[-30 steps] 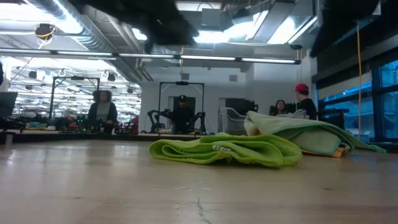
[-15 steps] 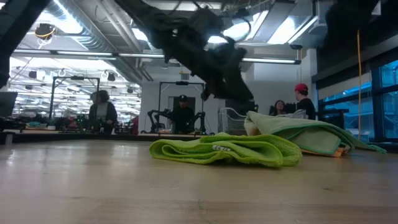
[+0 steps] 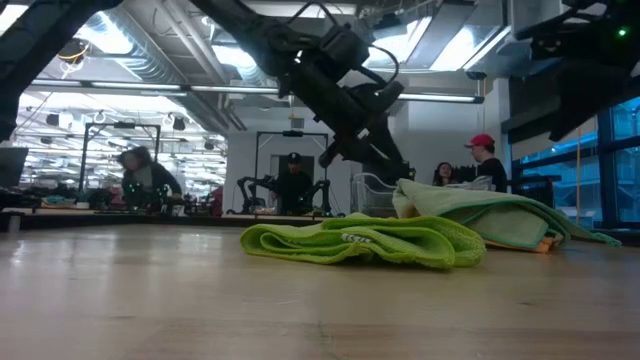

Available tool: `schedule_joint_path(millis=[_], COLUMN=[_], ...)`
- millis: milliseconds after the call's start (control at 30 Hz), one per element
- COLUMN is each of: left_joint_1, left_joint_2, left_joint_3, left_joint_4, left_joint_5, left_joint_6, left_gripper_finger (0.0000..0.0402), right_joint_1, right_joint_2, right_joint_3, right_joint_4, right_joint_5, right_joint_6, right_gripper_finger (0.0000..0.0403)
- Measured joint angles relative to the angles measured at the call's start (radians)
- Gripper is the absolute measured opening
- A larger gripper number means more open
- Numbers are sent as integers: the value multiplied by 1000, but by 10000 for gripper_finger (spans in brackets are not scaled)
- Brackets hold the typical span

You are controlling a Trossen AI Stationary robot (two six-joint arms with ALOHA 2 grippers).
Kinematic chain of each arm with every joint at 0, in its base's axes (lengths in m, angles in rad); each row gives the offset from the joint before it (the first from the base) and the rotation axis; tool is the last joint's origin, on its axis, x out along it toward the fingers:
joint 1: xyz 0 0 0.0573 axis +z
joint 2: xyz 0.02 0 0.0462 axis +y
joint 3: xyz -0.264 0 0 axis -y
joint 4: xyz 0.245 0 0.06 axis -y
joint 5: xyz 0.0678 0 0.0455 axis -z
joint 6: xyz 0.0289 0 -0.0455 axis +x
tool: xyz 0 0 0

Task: Fold microfiber towels
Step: Adjust the green microfiber cloth

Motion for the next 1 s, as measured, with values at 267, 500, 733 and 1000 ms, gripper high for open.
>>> schedule_joint_path(millis=[267, 500, 733, 1000], left_joint_1=[-23, -36, -35, -37], left_joint_2=[71, 109, 110, 110], left_joint_3=[20, 62, 62, 62], left_joint_4=[51, 54, 4, 19], left_joint_5=[19, 0, -65, -114], left_joint_6=[-57, -61, -69, 70], left_gripper_finger=[103, 103, 103, 103], right_joint_1=[0, 0, 0, 0], right_joint_2=[-19, -19, -19, -19], right_joint_3=[-16, -16, -16, -16], right_joint_4=[29, 46, 47, 48], right_joint_5=[1, 0, 1, 1], right_joint_6=[-40, -57, -59, -57], right_gripper_finger=[198, 198, 198, 198])
